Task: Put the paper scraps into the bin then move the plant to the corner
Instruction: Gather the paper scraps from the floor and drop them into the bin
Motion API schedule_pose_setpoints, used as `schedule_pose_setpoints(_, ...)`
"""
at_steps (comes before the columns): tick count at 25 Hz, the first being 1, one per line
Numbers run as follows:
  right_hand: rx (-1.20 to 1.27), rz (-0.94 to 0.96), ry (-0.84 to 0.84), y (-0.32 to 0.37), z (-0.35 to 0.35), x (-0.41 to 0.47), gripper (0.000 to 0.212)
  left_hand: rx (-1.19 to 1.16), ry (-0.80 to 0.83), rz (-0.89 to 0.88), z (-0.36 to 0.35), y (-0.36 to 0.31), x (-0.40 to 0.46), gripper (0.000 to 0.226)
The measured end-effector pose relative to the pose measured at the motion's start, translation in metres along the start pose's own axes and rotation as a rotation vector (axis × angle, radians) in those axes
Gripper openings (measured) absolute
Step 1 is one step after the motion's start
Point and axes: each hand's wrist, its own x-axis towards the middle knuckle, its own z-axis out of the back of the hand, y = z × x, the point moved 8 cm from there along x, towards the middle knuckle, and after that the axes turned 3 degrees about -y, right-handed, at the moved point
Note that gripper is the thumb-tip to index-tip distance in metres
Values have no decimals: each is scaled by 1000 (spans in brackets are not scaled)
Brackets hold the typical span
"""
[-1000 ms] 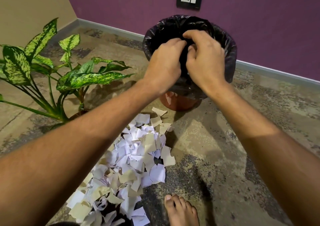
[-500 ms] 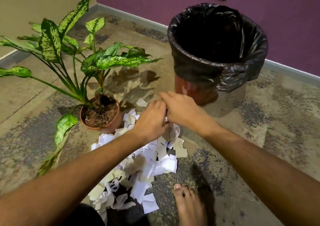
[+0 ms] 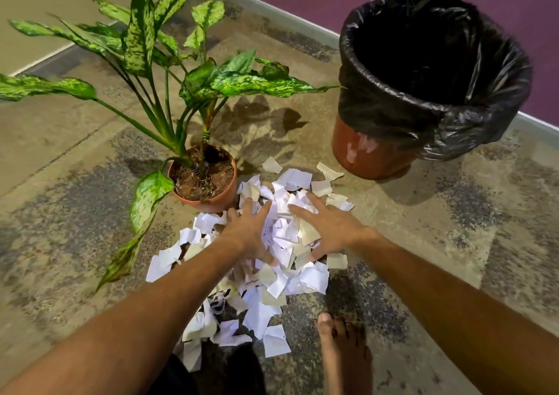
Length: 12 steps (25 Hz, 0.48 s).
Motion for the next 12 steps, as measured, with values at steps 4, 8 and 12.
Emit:
schedule_pose_setpoints(4,-49,41,-97,15,-1,7,100,-13,-45,-2,3,7,1,119)
schedule_pose_setpoints(8,-77,63,-189,23,10,13,78,-9,-134,20,13,12,7,77)
schedule_pose_setpoints(12,-41,54,-294,22,33,13,61,-34,-248,-9,31,5,9,52)
